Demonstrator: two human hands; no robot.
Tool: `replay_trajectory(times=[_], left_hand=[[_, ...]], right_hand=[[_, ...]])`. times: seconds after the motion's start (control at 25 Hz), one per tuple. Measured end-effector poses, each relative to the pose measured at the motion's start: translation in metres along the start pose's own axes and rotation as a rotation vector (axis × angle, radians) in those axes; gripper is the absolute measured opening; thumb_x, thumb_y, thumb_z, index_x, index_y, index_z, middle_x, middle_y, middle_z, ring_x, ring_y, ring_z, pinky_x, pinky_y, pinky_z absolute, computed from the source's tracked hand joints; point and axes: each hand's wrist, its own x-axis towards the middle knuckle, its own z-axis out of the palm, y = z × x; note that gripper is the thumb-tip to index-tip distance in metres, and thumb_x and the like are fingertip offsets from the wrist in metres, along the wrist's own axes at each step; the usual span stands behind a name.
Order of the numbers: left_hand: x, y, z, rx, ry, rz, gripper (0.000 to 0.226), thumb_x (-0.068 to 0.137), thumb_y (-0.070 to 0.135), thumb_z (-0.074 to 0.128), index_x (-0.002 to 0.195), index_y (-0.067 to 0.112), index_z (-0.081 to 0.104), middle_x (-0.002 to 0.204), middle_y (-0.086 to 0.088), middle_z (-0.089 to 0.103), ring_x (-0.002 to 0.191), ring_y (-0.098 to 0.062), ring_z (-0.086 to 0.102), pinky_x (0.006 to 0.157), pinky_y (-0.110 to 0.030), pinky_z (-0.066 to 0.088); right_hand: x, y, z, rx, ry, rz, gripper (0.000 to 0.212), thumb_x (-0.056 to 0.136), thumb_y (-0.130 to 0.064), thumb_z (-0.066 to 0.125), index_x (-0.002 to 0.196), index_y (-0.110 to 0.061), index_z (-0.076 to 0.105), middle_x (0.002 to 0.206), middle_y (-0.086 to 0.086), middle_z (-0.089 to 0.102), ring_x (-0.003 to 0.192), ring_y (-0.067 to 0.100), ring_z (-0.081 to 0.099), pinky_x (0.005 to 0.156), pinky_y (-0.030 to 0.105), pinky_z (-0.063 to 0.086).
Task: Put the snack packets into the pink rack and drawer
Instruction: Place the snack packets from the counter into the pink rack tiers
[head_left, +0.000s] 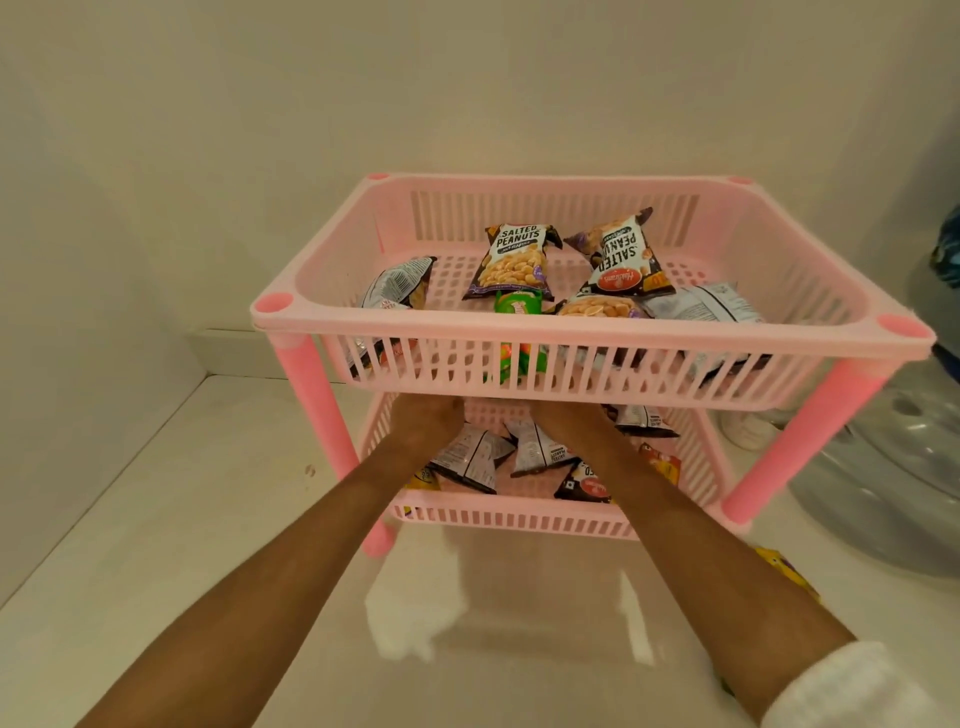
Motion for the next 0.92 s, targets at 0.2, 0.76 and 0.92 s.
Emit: replay_trajectory(times=[0.2,0.76,0.92], left_hand=[[-0.06,0.028,-0.004,0.014,0.209,0.323,0.048,0.078,0.006,0.064,0.125,0.012,0.054,0.127,-0.011,0.059,0.115,-0.032,0.054,0.089,-0.044,0.054],[-0.249,0.112,0.092,-0.017,-0.18,1.035,0.044,0.078,0.024,0.068,0.119,0.008,0.062,0.119,-0.011,0.064,0.11,-0.032,0.059,0.1,-0.039,0.046],[-0.282,0.141,0.126,0.15,-0.491,1.095,0.061,0.085,0.032,0.062,0.137,0.009,0.042,0.145,-0.014,0.042,0.134,-0.034,0.035,0.112,-0.044,0.028]], right_hand=[[-0.064,0.005,-0.009,-0.216,0.362,-0.304,0.047,0.086,-0.009,0.059,0.133,-0.015,0.052,0.144,0.009,0.048,0.137,0.034,0.035,0.112,0.053,0.031],[-0.258,0.136,0.016,-0.186,0.426,0.173,0.042,0.075,-0.016,0.068,0.117,-0.013,0.064,0.122,0.01,0.064,0.113,0.034,0.057,0.093,0.044,0.047],[-0.288,0.176,0.027,-0.255,0.248,0.513,0.051,0.085,-0.033,0.053,0.134,-0.021,0.047,0.137,0.008,0.047,0.119,0.034,0.049,0.094,0.042,0.047]])
